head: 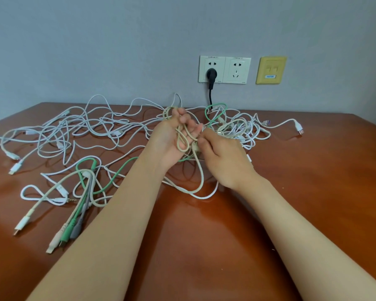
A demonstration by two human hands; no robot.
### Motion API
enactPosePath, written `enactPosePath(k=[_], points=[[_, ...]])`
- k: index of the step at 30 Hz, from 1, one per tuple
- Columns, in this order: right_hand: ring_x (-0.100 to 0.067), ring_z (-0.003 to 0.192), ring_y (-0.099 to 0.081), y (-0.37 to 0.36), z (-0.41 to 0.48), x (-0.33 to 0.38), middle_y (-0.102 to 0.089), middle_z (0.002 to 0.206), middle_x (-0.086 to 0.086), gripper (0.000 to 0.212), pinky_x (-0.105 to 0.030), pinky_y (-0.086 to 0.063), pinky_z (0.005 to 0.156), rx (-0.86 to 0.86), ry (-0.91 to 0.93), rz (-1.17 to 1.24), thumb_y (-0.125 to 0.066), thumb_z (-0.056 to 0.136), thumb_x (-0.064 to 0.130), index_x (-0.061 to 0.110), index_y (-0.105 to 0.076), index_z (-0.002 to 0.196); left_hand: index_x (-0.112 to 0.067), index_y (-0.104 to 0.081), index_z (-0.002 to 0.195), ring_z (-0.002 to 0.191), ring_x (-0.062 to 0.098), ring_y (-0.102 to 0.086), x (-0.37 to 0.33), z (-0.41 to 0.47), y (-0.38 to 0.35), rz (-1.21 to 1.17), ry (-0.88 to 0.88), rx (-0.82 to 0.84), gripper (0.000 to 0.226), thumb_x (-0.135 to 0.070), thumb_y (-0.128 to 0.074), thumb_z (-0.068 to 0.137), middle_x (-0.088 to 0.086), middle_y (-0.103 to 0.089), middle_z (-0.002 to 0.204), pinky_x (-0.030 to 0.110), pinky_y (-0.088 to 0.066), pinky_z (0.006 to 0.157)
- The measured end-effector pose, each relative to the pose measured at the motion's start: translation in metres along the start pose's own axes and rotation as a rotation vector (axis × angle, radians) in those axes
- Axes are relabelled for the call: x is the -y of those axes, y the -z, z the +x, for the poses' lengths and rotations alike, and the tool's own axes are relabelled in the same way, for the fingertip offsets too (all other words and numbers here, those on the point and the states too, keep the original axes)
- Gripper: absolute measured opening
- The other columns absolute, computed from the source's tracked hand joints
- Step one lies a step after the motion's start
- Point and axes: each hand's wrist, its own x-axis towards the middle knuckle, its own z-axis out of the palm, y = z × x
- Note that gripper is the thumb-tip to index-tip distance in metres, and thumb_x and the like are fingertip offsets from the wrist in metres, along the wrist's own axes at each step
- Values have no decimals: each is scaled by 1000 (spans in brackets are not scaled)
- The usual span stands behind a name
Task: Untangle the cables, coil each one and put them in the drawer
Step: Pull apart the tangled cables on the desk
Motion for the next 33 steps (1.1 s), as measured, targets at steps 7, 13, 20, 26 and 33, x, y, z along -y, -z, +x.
enactPosePath(k=[7,13,20,26,33], points=[[-11,61,-48,-2,5,-2,-51,61,11,10,-28,-35,66,-67,-44,190,-56,91,23,26,-56,82,-19,-39,74,27,2,-26,-7,4,9,24,-63,-50,36,-18,-22,105,-9,-38,40,11,-24,31],[-12,66,-49,-4,5,5,-56,73,13,15,-32,-39,73,-105,97,70,-55,82,26,17,-67,84,-19,-40,77,28,1,-31,-4,3,3,97,-126,-60,33,-25,-23,104,-11,-42,41,12,-30,32],[-12,68,-49,-1,4,16,-58,76,5,18,-22,-37,66,-52,217,58,-56,77,13,9,-70,89,-20,-39,78,26,2,-21,-7,7,4,70,-203,-257,31,-27,-24,104,-11,-39,47,14,-16,26],[-12,90,-59,0,1,22,-67,95,0,17,-13,-41,82,76,110,328,-64,83,3,6,-72,98,-18,-38,79,27,3,-20,-2,6,3,181,-250,-330,29,-25,-25,104,-5,-35,61,13,-16,27],[0,61,-49,-2,4,23,-55,71,13,18,-14,-39,64,-101,16,478,-67,80,3,21,-62,80,-16,-45,78,30,5,-38,8,8,5,474,-213,-325,31,-24,-30,104,0,-41,57,10,-29,35]])
